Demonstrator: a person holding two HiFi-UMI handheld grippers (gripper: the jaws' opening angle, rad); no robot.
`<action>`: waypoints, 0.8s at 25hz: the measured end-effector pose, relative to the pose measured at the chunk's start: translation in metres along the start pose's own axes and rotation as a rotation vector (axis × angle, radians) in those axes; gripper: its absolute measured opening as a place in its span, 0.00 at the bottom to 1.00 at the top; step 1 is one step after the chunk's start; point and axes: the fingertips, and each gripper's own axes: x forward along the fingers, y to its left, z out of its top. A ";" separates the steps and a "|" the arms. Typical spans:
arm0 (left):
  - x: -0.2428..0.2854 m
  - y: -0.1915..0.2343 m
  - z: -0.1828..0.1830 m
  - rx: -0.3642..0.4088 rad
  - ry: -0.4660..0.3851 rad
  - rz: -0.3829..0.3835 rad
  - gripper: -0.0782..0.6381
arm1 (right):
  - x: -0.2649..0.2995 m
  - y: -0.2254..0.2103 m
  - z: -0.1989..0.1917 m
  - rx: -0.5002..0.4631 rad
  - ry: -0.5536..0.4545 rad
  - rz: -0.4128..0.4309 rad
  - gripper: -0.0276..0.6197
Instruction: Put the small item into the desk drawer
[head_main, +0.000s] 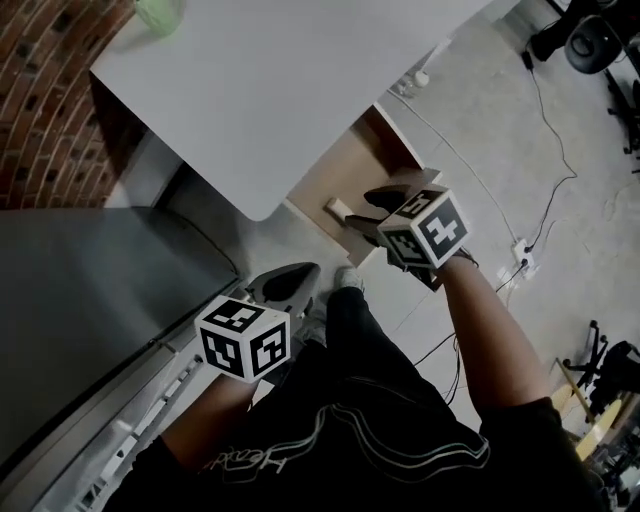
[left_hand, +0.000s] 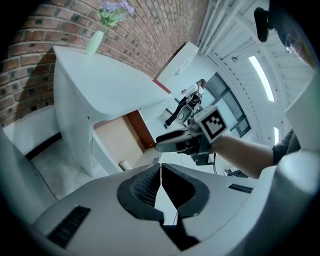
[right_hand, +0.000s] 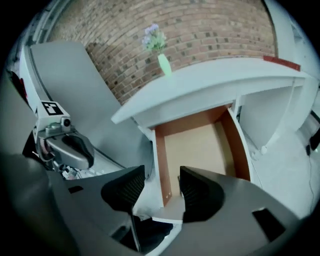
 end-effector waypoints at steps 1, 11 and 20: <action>-0.005 -0.009 0.004 0.021 -0.003 -0.013 0.15 | -0.019 0.011 0.004 0.008 -0.054 0.000 0.40; -0.089 -0.118 0.036 0.204 -0.068 -0.156 0.15 | -0.199 0.139 0.031 0.020 -0.519 -0.047 0.22; -0.209 -0.240 0.053 0.443 -0.233 -0.326 0.15 | -0.307 0.269 0.028 -0.037 -0.778 -0.090 0.14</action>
